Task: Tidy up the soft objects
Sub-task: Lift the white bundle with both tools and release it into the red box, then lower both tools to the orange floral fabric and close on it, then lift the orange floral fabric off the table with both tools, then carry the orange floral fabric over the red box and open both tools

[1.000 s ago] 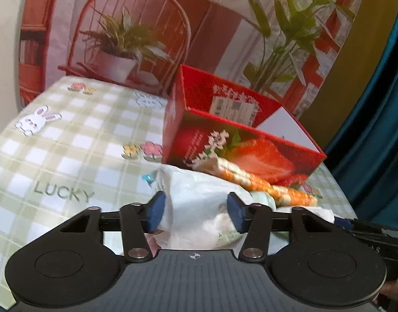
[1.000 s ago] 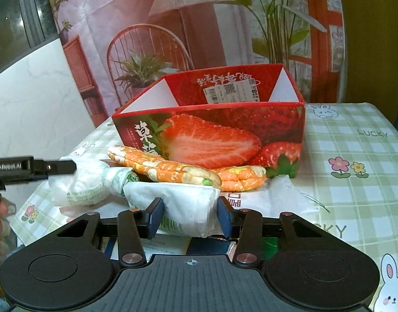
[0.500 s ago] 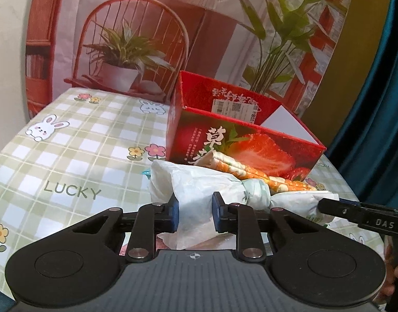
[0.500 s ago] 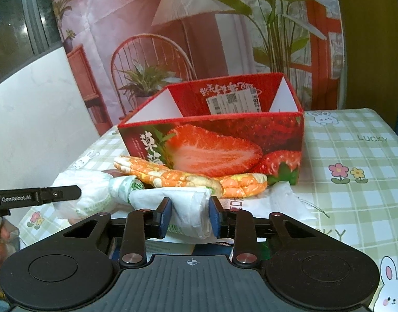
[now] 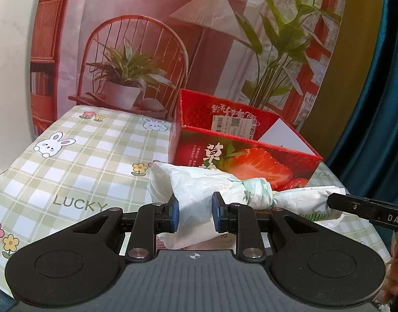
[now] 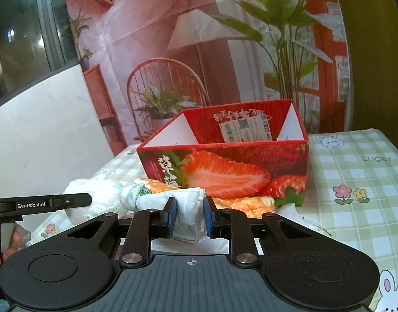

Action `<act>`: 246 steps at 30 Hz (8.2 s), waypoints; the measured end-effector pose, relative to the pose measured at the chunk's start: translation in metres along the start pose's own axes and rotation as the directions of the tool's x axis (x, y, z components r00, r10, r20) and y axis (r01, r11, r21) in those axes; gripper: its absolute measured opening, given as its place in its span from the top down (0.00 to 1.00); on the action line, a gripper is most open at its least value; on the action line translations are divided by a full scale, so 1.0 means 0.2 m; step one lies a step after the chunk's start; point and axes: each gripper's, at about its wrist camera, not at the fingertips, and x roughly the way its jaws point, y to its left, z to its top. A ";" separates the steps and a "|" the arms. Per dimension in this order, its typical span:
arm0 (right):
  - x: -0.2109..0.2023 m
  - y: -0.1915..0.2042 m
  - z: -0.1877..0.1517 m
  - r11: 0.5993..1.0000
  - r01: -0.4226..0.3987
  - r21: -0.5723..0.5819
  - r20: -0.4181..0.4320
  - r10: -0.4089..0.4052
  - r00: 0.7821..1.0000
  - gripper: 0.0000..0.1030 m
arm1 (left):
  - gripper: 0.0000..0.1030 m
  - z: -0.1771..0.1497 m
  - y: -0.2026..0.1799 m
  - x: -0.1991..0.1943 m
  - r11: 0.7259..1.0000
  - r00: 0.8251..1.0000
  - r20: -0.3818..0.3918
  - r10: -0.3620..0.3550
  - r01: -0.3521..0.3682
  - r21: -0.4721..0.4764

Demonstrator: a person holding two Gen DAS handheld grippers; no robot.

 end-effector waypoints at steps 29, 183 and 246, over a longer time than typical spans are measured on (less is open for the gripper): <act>0.31 -0.22 0.52 0.983 0.129 -0.130 0.159 -0.108 0.981 0.81 | 0.74 0.61 -0.19 0.60 0.993 0.997 -0.025 -0.072 0.074 0.093; 0.40 -0.12 -0.14 1.000 -0.019 -0.009 -0.191 0.017 0.981 0.66 | 0.82 -0.18 0.04 0.42 0.984 0.948 -0.275 -0.161 0.134 -0.115; 0.22 -0.05 0.22 0.982 -0.085 -0.169 0.089 0.101 0.991 0.75 | 0.86 0.32 -0.15 0.25 0.970 0.968 0.140 -0.209 0.187 0.154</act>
